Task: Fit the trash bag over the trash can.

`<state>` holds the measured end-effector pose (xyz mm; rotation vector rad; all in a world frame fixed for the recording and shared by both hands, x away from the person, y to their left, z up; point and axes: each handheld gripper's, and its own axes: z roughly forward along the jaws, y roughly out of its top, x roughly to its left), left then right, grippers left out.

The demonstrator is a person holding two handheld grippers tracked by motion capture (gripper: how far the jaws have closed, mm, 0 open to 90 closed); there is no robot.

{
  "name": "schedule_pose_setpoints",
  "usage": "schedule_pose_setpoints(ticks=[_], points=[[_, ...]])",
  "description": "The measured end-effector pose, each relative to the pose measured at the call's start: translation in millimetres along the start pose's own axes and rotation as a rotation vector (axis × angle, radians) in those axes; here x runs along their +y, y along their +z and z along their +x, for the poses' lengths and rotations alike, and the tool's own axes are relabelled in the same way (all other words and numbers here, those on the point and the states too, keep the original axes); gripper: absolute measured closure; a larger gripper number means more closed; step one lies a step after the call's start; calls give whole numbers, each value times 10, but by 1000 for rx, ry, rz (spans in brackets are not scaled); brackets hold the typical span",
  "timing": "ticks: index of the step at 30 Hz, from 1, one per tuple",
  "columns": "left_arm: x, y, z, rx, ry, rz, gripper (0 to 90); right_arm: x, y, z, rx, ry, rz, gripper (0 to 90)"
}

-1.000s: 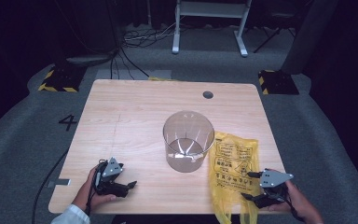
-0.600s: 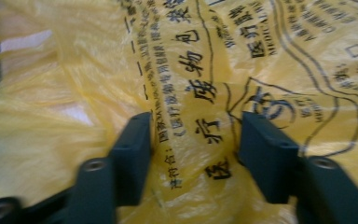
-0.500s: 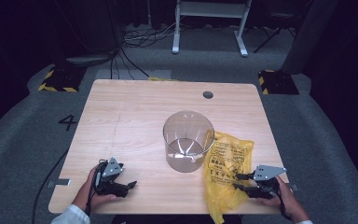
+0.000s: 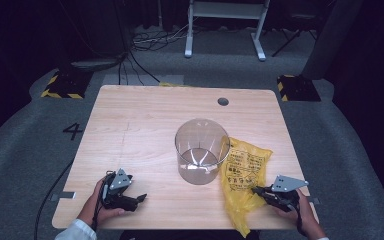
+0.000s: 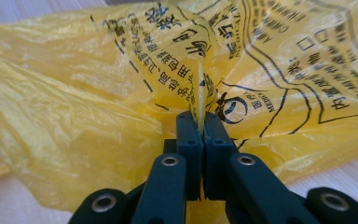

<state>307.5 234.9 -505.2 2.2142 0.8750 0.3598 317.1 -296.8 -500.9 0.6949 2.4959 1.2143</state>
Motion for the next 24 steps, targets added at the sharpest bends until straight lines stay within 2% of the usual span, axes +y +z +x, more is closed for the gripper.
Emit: schedule_pose_setpoints(ticks=[1, 2, 8, 11, 21, 24], points=[[0, 0, 0, 0, 0, 0, 139, 0, -79, 6, 11, 5, -36, 886], [0, 0, 0, 0, 0, 0, 139, 0, -79, 6, 11, 5, -36, 886], [1, 0, -2, 2, -2, 0, 139, 71, -354, 54, -6, 0, -135, 889], [3, 0, -2, 1, -2, 3, 139, 129, -446, 79, -18, -9, -166, 888], [15, 12, 6, -8, 12, 2, 137, 449, -737, 133, -61, -61, -281, 890], [15, 12, 5, -7, 11, 2, 137, 561, -780, 148, -65, -81, -300, 890]])
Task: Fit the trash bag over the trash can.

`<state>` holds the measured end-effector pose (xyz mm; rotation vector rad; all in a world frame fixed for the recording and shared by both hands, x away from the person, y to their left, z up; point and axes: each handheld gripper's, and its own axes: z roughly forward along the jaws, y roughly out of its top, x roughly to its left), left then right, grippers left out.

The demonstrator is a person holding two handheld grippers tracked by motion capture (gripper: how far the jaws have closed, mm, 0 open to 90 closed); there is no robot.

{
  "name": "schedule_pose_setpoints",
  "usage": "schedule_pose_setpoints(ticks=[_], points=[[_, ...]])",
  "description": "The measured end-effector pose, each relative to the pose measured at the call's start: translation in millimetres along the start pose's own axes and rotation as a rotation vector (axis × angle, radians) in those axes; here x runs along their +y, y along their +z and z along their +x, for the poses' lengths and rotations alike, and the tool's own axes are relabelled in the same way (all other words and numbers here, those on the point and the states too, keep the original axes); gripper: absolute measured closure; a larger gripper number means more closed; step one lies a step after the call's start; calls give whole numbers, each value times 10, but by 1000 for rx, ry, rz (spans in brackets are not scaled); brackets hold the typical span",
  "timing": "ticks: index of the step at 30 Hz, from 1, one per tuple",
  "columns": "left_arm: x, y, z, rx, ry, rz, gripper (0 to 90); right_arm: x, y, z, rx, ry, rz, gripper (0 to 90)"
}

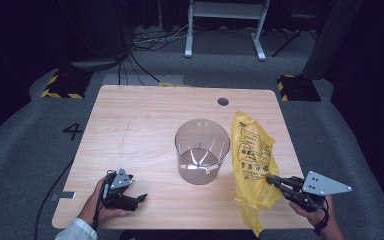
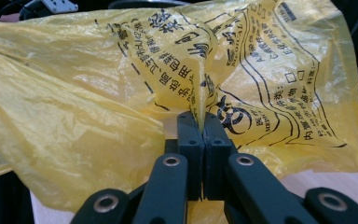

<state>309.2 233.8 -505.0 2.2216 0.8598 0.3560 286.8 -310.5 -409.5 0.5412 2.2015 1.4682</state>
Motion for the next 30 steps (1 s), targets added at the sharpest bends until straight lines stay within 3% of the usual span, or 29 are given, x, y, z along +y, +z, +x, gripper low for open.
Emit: schedule_pose_setpoints(ticks=[10, 15, 22, 26, 30], points=[[18, 2, -14, 7, -3, 9, 134, 352, 43, 86, 47, -63, -57, 890], [78, -40, -60, 58, 61, 4, 169, 516, 114, 178, 91, -104, -42, 889], [355, -322, -122, 104, 126, -146, 198, 738, 258, 273, 149, -154, 42, 889], [604, -482, -189, 143, 190, -216, 191, 865, 370, 328, 187, -180, 109, 889], [930, -609, -329, 141, 253, -305, 189, 967, 494, 372, 225, -191, 168, 888]])
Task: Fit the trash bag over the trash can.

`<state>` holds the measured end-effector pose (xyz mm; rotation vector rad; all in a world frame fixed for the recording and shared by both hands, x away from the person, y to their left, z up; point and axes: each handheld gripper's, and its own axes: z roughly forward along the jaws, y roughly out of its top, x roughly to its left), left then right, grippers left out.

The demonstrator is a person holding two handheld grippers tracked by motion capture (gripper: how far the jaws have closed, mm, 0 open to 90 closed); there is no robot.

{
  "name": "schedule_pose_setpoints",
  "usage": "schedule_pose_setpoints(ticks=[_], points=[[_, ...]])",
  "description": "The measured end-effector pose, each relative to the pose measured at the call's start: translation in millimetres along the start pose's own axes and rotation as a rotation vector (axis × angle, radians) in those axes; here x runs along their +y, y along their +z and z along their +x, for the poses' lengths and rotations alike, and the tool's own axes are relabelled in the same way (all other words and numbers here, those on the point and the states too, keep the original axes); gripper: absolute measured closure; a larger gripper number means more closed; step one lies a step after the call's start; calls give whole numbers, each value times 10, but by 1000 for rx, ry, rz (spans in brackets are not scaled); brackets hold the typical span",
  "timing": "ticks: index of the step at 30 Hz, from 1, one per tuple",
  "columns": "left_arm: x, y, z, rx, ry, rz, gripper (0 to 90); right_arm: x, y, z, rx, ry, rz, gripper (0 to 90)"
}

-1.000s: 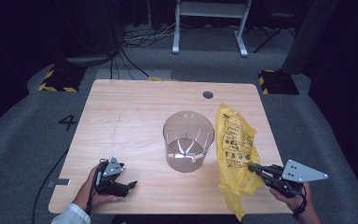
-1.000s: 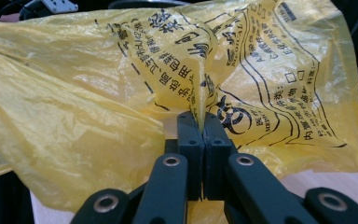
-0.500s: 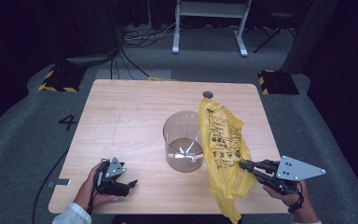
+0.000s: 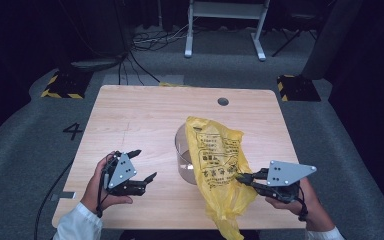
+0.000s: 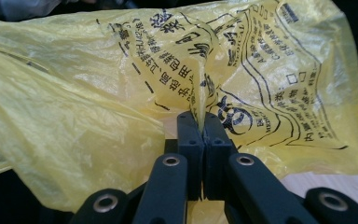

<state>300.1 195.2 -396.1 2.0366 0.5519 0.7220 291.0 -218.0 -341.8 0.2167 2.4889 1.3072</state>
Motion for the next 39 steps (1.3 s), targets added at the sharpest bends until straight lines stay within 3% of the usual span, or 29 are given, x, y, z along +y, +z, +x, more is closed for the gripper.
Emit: schedule_pose_setpoints(ticks=[4, 9, 12, 16, 18, 24, 25, 27, 31, 32, 36, 37, 38, 39], points=[[283, -15, -129, -14, 73, -77, 188, 70, 75, -36, 36, 13, 24, 888], [504, 80, -311, -42, 158, -94, 187, 170, 159, -89, 76, 11, 49, 888], [563, 151, -412, -49, 209, -89, 185, 224, 195, -114, 95, 18, 51, 887], [617, 215, -496, -66, 234, -103, 172, 283, 259, -121, 132, 14, 69, 887], [637, 232, -532, -52, 258, -111, 168, 308, 296, -135, 152, 28, 74, 887], [720, 304, -650, -67, 328, -119, 194, 372, 387, -152, 201, 47, 98, 886], [737, 315, -656, -93, 330, -123, 228, 378, 393, -150, 205, 47, 97, 886], [760, 338, -667, -106, 338, -136, 312, 387, 412, -151, 213, 55, 99, 884], [780, 367, -629, -197, 327, -132, 508, 389, 431, -152, 214, 63, 98, 879], [783, 370, -614, -218, 321, -136, 613, 389, 430, -151, 216, 65, 94, 874], [792, 375, -563, -245, 296, -126, 839, 385, 419, -134, 212, 63, 83, 823], [792, 375, -563, -245, 296, -126, 863, 385, 419, -134, 212, 63, 83, 823], [784, 374, -514, -280, 275, -122, 884, 376, 388, -132, 184, 71, 66, 743], [775, 373, -494, -286, 266, -119, 887, 370, 372, -137, 178, 77, 58, 724]])
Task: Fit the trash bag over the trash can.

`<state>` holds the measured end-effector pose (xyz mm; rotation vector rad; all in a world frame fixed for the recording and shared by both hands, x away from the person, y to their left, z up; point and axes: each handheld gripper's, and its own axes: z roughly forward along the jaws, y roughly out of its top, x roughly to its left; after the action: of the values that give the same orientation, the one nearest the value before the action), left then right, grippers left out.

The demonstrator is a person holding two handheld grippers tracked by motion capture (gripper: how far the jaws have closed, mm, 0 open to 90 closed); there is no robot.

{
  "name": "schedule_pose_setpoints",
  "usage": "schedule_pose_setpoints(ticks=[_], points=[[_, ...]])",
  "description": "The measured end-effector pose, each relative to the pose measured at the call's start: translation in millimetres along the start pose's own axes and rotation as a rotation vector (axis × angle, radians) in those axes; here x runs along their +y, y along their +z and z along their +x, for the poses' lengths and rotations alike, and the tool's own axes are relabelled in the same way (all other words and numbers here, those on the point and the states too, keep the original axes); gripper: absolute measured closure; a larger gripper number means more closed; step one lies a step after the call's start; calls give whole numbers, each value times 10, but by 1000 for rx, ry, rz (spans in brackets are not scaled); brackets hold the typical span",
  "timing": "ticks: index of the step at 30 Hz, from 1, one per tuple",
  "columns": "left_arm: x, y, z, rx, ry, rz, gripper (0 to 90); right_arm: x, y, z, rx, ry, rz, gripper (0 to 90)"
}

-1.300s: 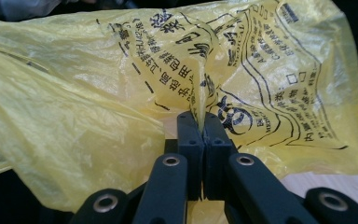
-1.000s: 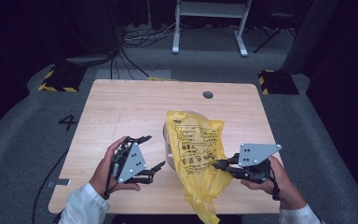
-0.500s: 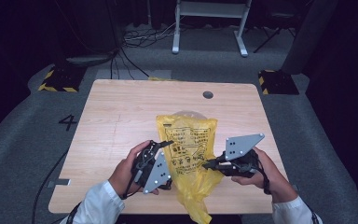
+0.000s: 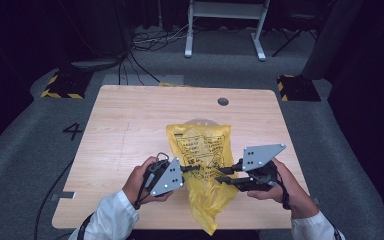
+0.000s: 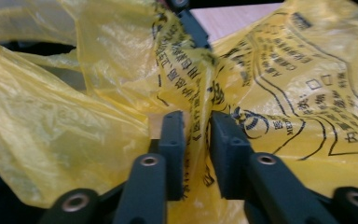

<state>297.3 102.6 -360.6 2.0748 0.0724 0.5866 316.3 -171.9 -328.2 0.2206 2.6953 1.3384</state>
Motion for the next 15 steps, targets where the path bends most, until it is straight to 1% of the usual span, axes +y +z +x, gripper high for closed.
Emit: schedule_pose_setpoints(ticks=[1, 2, 3, 4, 6, 7, 8, 10, 12, 13, 15], points=[[0, 0, 0, 0, 0, 0, 890, 0, 0, 0, 0, 0, 0, 724], [-24, -15, 21, -10, -18, 0, 890, -10, -25, -6, -6, 6, -12, 690], [-39, -25, 36, -20, -27, 0, 891, -27, -70, -24, -32, 19, -33, 628], [-55, -33, 46, -26, -35, 1, 892, -39, -107, -44, -54, 32, -44, 614], [-81, -42, 67, -38, -44, 8, 893, -63, -192, -88, -66, 63, -78, 587], [-93, -46, 77, -50, -51, 5, 893, -70, -232, -109, -83, 75, -96, 560], [-103, -47, 84, -69, -58, -1, 893, -69, -268, -131, -112, 84, -109, 549], [-111, -41, 101, -86, -60, -4, 894, -57, -316, -192, -148, 97, -129, 548], [-111, -35, 104, -106, -69, -4, 894, -36, -324, -269, -192, 108, -149, 556], [-111, -31, 110, -114, -69, -5, 894, -20, -308, -312, -207, 109, -147, 556], [-112, -23, 125, -133, -77, -8, 894, 21, -235, -406, -251, 108, -126, 569]])
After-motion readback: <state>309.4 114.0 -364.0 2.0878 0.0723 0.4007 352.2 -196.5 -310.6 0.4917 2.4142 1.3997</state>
